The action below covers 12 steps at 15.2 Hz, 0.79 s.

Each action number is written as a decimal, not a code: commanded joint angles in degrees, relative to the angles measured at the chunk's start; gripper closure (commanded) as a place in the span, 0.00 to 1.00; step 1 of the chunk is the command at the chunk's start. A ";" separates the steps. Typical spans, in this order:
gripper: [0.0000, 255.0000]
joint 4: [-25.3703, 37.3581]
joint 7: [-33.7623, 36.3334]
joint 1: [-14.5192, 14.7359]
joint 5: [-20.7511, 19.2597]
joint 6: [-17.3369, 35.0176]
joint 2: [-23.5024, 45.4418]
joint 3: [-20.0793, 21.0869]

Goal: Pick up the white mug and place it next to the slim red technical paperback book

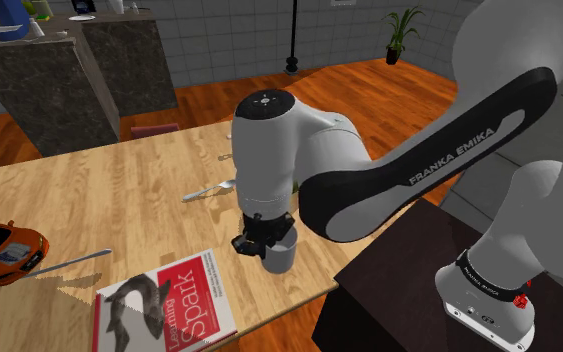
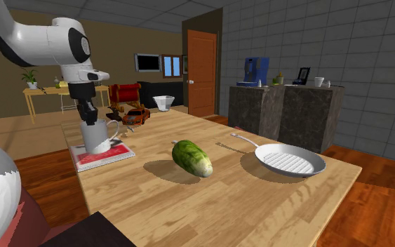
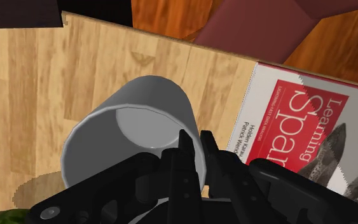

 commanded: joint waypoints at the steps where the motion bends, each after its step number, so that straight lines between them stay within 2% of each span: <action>1: 1.00 -0.42 0.53 0.06 -0.74 1.40 1.08 -0.05; 12: 1.00 -2.84 3.97 0.75 -5.40 9.11 7.20 -0.97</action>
